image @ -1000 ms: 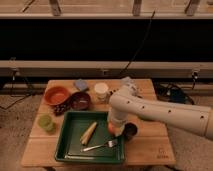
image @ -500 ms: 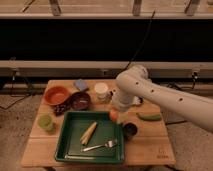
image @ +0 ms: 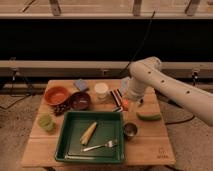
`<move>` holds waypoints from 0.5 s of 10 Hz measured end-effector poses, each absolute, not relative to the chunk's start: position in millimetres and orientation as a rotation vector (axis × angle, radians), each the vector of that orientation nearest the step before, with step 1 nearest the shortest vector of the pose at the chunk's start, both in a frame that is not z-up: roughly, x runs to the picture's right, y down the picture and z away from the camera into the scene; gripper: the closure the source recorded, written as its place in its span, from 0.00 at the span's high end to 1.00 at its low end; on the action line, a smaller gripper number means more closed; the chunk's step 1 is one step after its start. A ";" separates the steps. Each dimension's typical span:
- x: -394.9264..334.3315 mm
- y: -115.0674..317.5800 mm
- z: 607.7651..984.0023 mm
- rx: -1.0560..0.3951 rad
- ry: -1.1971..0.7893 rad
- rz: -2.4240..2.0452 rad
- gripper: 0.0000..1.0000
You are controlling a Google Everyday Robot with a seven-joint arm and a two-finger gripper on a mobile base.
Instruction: Place apple in table surface
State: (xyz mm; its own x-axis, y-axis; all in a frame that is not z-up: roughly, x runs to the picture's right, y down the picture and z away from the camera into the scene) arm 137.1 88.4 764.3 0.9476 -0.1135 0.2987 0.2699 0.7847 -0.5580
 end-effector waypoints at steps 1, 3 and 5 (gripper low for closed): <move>157.2 89.8 775.1 -0.644 -0.230 -0.180 0.00; 173.5 93.8 790.7 -0.646 -0.202 -0.141 0.00; 174.8 100.0 814.4 -0.634 -0.168 -0.110 0.04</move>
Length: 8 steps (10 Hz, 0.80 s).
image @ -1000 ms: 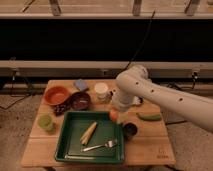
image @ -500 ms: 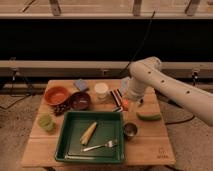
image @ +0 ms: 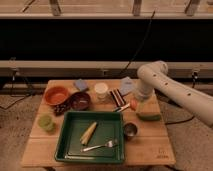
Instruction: Place apple in table surface
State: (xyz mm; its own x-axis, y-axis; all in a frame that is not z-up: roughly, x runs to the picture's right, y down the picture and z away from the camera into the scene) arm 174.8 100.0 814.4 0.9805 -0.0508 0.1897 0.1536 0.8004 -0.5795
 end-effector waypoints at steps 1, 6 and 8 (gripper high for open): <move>173.5 101.1 822.1 -0.629 -0.158 -0.104 0.10; 189.9 105.9 872.9 -0.604 -0.081 -0.078 0.60; 200.7 107.7 882.5 -0.603 -0.066 -0.061 0.62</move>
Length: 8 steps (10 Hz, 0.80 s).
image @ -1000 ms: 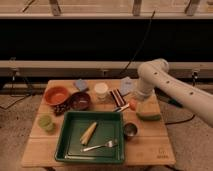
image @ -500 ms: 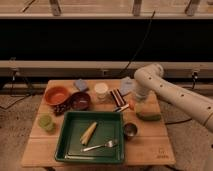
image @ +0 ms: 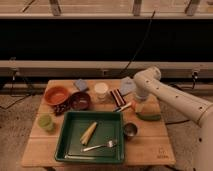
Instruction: Place apple in table surface
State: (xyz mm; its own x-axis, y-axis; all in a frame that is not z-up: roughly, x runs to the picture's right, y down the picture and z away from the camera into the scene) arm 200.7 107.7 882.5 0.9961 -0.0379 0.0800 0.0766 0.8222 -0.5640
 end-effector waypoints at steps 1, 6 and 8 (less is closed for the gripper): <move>208.0 107.3 884.6 -0.599 -0.061 -0.052 0.62; 227.2 108.3 880.0 -0.588 -0.065 -0.020 0.62; 224.5 107.6 880.2 -0.588 -0.068 -0.022 0.62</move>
